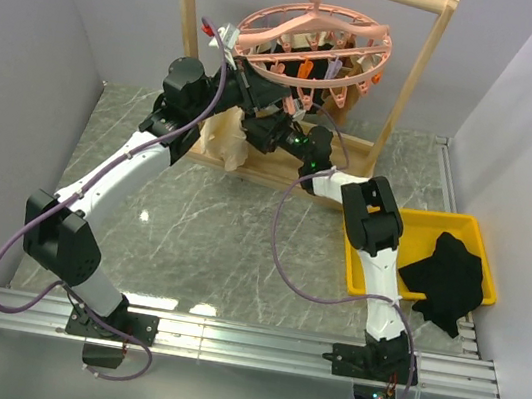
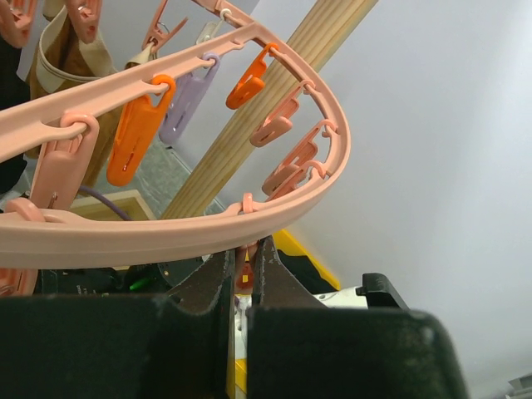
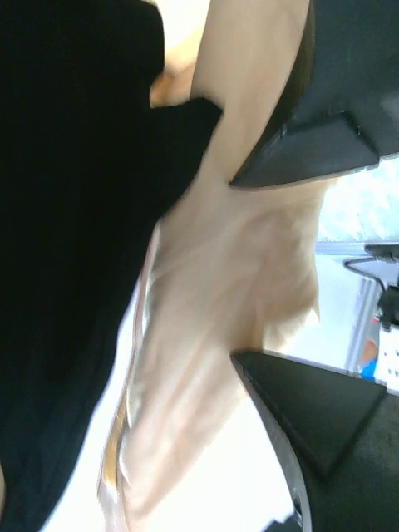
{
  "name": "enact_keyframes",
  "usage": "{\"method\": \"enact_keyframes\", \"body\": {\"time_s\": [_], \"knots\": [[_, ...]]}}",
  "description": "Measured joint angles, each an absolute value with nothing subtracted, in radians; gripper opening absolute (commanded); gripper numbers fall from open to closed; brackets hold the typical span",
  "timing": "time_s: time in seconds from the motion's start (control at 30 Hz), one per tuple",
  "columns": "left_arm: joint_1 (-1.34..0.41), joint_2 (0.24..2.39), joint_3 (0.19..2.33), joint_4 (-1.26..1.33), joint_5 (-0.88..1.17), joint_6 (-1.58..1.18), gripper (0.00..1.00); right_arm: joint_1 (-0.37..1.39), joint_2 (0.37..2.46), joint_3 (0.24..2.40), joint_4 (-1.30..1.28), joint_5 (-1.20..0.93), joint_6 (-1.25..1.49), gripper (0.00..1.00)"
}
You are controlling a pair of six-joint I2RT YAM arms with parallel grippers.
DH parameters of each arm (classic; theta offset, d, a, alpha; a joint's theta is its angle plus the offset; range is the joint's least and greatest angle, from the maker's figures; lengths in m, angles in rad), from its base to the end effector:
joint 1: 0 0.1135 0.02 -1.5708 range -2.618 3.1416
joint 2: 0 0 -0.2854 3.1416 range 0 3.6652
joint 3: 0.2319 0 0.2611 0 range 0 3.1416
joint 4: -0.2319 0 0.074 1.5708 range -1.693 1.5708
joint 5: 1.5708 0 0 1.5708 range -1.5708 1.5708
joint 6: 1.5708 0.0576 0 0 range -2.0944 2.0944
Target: Clip the underwear to the hanger
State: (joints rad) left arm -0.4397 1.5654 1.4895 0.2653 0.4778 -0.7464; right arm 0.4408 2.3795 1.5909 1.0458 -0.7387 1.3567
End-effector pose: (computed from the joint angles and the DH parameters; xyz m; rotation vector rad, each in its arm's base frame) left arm 0.3500 -0.1939 0.4630 0.2040 1.5224 -1.2939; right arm 0.4907 0.2744 0.2022 -0.0126 1.7020 1.9105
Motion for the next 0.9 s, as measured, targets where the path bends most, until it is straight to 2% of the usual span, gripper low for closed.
{"method": "enact_keyframes", "body": {"time_s": [0.07,0.1,0.17,0.2,0.27,0.3,0.33,0.43,0.5,0.6,0.9], "knots": [[-0.440,1.566,1.489,0.266,0.478,-0.748,0.00,0.445,2.386,1.602,1.081,-0.751,1.399,0.71],[-0.440,1.566,1.489,0.266,0.478,-0.748,0.00,0.448,2.390,1.611,1.100,-0.754,1.418,0.57],[-0.440,1.566,1.489,0.266,0.478,-0.749,0.00,0.452,2.394,1.626,1.142,-0.758,1.450,0.47],[-0.440,1.567,1.489,0.266,0.478,-0.749,0.00,0.453,2.394,1.631,1.159,-0.759,1.462,0.39],[-0.439,1.567,1.489,0.266,0.478,-0.750,0.00,0.455,2.393,1.634,1.196,-0.762,1.481,0.29],[-0.439,1.567,1.489,0.266,0.478,-0.751,0.00,0.455,2.393,1.634,1.212,-0.764,1.491,0.21],[-0.439,1.567,1.489,0.266,0.478,-0.751,0.00,0.455,2.393,1.634,1.219,-0.767,1.495,0.17],[-0.439,1.568,1.491,0.265,0.478,-0.754,0.00,0.456,2.393,1.634,1.248,-0.778,1.516,0.17],[-0.439,1.568,1.492,0.265,0.478,-0.754,0.00,0.457,2.393,1.634,1.264,-0.788,1.520,0.22],[-0.439,1.568,1.493,0.265,0.478,-0.754,0.00,0.459,2.386,1.617,1.266,-0.799,1.498,0.24],[-0.437,1.569,1.493,0.265,0.483,-0.758,0.00,0.445,2.266,1.436,1.172,-0.764,1.309,0.26]]}}
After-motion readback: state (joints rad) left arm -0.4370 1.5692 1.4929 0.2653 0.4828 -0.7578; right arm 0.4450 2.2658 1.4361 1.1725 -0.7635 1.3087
